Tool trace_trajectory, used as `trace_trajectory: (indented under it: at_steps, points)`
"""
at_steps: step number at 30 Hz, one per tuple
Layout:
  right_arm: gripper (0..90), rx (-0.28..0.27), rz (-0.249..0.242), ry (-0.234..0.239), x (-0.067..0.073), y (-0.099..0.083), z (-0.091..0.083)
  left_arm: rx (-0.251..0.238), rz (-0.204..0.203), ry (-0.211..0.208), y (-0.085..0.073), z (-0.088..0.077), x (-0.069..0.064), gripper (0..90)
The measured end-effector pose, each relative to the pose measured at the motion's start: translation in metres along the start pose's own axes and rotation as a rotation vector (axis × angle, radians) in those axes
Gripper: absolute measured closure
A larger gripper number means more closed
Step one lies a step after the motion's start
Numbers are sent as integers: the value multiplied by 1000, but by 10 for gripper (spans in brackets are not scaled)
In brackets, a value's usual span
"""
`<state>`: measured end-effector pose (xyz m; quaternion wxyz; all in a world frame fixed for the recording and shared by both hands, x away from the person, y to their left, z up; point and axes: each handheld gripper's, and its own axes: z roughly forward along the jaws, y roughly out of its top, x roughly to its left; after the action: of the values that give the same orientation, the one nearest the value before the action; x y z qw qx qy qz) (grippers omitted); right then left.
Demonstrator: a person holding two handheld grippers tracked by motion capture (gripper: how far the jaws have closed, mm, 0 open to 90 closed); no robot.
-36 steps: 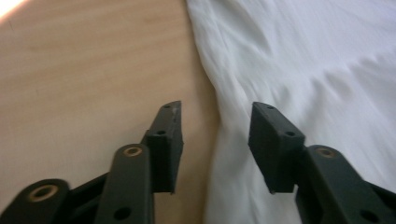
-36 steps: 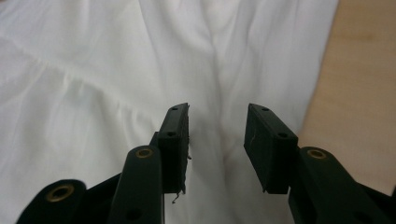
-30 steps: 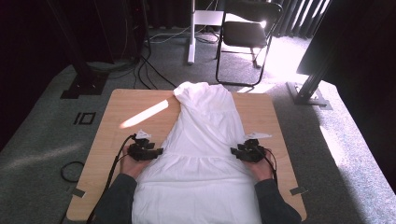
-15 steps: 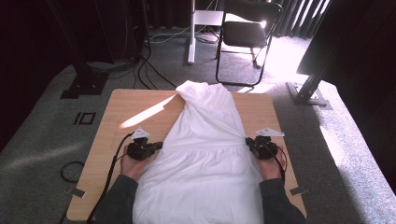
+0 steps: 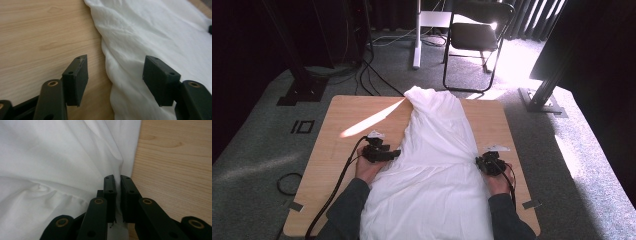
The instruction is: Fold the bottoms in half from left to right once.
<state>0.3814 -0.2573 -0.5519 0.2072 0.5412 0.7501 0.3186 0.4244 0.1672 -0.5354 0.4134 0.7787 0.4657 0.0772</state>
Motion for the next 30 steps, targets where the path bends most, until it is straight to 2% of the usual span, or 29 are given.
trace_trajectory:
  at_steps: [2,3,4,7,8,11,13,15,18,21,25,27,28,29,30]
  points:
    - [835,0,5,6,-1,0,0,-2,-10,-22,1,7,1,376]
    - [835,0,8,9,-1,0,0,7,-5,-19,2,12,-1,376]
    - [835,0,10,12,-1,0,0,24,20,-12,2,16,-3,377]
    - [833,-2,17,23,-2,0,1,31,53,-17,-1,24,-8,431]
    - [833,-4,18,26,-2,0,1,33,73,-9,-2,24,-10,493]
    - [845,-7,14,28,-2,-1,1,65,131,28,-4,21,-14,803]
    - [860,4,0,28,1,-2,-1,78,171,50,-7,15,-17,875]
    - [868,9,-19,33,5,-5,-5,87,213,76,-13,7,-22,886]
    - [873,13,-17,53,12,-18,-16,91,249,81,-26,-10,-28,889]
    - [875,19,-22,68,23,-34,-32,94,260,78,-44,-29,-33,889]
    - [875,23,-16,119,33,-55,-50,102,247,59,-72,-51,-35,888]
    - [872,31,-13,142,39,-63,-58,99,243,52,-76,-58,-34,885]
    - [839,35,-28,153,41,-65,-60,85,243,55,-76,-61,-33,875]
    - [757,31,-48,157,44,-65,-62,64,236,58,-74,-64,-32,850]
    - [696,7,-61,156,44,-64,-62,40,222,54,-71,-67,-30,823]
